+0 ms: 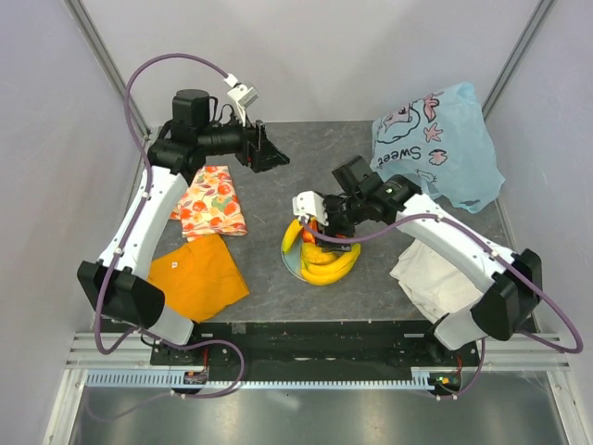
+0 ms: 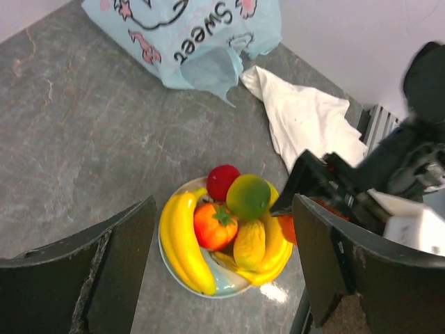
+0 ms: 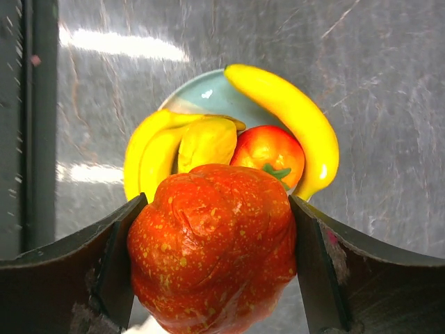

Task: Take the fake fruits out of the plastic bag
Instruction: Place the fake fruit on the plate.

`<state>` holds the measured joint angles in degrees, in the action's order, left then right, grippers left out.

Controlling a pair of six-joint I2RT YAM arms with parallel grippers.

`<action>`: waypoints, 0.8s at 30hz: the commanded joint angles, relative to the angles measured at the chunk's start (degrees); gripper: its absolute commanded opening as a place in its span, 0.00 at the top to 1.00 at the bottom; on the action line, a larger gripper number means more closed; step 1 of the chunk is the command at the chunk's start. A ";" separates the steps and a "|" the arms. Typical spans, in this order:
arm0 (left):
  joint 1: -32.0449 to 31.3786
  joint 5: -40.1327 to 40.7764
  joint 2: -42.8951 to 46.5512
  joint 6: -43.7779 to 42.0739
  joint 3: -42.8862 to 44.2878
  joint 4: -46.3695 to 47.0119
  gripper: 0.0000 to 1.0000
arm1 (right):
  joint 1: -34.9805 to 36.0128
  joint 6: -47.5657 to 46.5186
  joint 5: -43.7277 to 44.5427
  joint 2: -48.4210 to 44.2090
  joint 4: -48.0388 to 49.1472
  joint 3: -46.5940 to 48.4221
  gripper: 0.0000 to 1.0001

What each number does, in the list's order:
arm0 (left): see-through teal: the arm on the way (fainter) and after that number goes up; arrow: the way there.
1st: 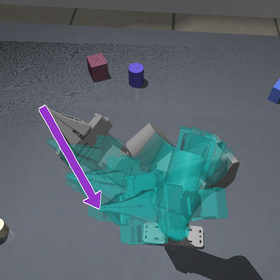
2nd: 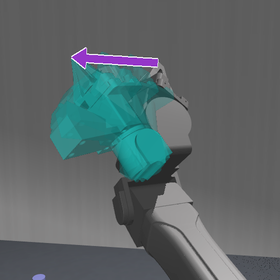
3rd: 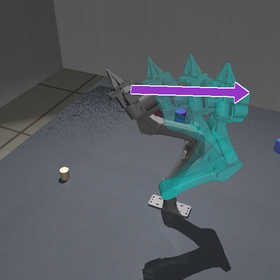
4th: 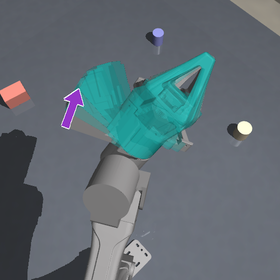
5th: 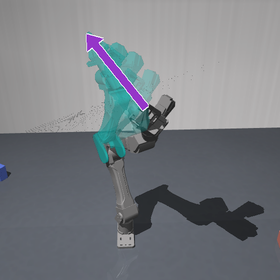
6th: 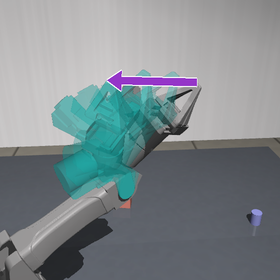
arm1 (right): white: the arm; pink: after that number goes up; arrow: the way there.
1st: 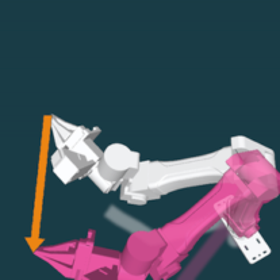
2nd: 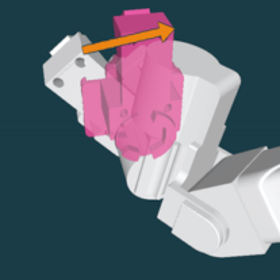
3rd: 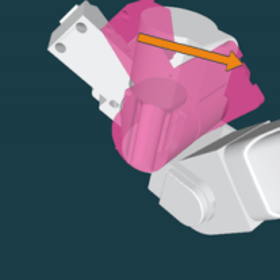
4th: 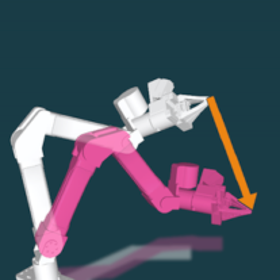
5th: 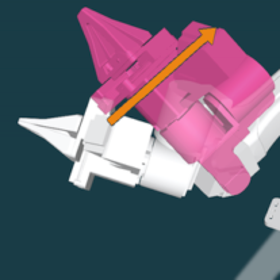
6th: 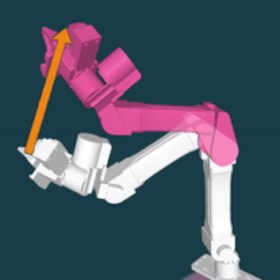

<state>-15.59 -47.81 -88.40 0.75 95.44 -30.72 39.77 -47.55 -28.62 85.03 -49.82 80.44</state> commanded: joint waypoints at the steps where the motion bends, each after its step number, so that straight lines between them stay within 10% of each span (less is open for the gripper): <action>1: 1.79 1.58 5.87 -4.36 -3.76 -0.92 0.14 | 1.10 -13.17 3.57 2.93 2.71 -0.11 0.77; 24: 6.28 -0.26 7.45 -4.01 -7.28 -1.01 0.14 | 2.33 -24.52 3.48 6.11 2.54 -6.44 0.64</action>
<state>-9.69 -46.65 -82.00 -1.54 88.66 -31.75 41.56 -67.88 -24.03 90.94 -47.70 74.74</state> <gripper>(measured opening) 0.859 0.827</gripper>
